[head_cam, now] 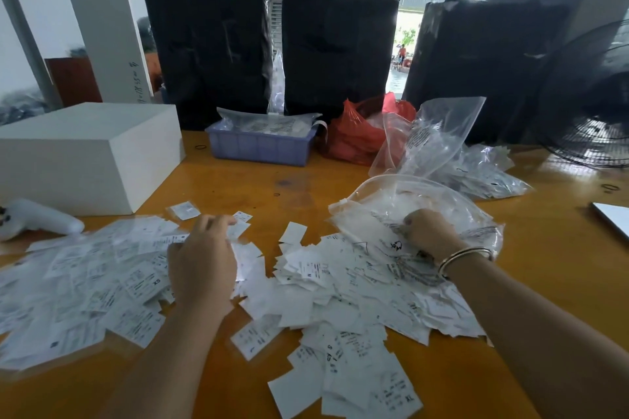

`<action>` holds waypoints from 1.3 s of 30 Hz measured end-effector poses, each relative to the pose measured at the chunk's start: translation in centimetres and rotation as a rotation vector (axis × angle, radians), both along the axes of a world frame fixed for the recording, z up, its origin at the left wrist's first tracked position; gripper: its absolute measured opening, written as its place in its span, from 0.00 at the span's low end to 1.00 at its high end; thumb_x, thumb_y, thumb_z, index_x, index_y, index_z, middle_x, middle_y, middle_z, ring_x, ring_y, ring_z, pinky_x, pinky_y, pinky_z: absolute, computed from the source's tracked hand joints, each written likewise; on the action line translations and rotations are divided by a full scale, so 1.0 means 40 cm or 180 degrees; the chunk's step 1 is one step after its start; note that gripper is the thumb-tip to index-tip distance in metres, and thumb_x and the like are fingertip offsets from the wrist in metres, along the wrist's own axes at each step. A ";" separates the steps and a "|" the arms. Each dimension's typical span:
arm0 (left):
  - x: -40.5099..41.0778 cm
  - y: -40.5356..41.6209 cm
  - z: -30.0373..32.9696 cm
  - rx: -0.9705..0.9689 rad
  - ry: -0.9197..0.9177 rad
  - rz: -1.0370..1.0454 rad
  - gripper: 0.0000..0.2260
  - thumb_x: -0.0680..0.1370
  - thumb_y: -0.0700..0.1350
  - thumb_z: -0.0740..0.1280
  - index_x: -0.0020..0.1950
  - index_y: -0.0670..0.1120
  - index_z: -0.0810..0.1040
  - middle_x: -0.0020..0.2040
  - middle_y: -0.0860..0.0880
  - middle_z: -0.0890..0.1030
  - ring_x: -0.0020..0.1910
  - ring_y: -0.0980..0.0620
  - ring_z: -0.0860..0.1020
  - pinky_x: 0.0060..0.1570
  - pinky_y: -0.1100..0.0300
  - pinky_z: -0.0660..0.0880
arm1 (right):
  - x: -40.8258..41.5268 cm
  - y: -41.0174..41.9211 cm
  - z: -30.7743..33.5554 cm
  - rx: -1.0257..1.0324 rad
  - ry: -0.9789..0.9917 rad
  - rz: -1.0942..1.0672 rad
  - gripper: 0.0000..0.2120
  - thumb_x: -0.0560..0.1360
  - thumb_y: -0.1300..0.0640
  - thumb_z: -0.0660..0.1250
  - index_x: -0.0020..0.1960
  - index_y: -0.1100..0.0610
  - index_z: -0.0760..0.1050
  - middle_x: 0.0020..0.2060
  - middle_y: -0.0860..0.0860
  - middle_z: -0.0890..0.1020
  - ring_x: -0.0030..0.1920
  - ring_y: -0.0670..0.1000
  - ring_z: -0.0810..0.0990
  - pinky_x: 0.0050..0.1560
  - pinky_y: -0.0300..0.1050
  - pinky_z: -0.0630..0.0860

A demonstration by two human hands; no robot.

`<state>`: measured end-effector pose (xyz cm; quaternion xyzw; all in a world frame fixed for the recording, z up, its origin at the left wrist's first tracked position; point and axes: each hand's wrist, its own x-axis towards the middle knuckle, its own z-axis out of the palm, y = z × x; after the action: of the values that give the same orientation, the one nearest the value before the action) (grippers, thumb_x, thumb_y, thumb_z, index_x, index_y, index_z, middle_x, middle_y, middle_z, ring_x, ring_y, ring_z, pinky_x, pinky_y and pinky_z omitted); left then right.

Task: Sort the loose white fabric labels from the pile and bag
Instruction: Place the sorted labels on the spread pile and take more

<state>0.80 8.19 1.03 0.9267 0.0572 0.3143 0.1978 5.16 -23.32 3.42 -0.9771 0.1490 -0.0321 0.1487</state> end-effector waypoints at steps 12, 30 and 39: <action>-0.008 -0.067 0.001 0.0470 -0.0264 -0.1016 0.09 0.74 0.38 0.69 0.53 0.47 0.82 0.54 0.49 0.80 0.55 0.47 0.76 0.52 0.55 0.70 | -0.023 0.007 0.029 0.0164 -0.0883 -0.0087 0.05 0.73 0.56 0.68 0.41 0.55 0.81 0.38 0.49 0.82 0.41 0.52 0.77 0.53 0.52 0.74; -0.051 -0.135 0.005 -0.2356 0.1041 -0.2947 0.14 0.75 0.59 0.63 0.48 0.51 0.80 0.39 0.56 0.82 0.39 0.62 0.79 0.38 0.71 0.72 | -0.201 0.262 -0.006 0.3285 -0.1586 0.0848 0.04 0.74 0.58 0.70 0.41 0.56 0.78 0.29 0.47 0.81 0.25 0.40 0.74 0.26 0.32 0.69; -0.041 -0.135 -0.004 -0.2593 0.0956 -0.2368 0.02 0.76 0.43 0.68 0.45 0.45 0.80 0.34 0.55 0.83 0.34 0.61 0.81 0.34 0.71 0.74 | -0.203 0.277 -0.022 0.4210 -0.1014 0.1123 0.08 0.75 0.55 0.68 0.53 0.53 0.73 0.35 0.50 0.83 0.31 0.50 0.81 0.28 0.40 0.76</action>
<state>-0.85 2.79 0.89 0.7679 -0.1288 0.0410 0.6261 -2.98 -12.24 2.53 -0.6746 -0.0471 -0.0528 0.7348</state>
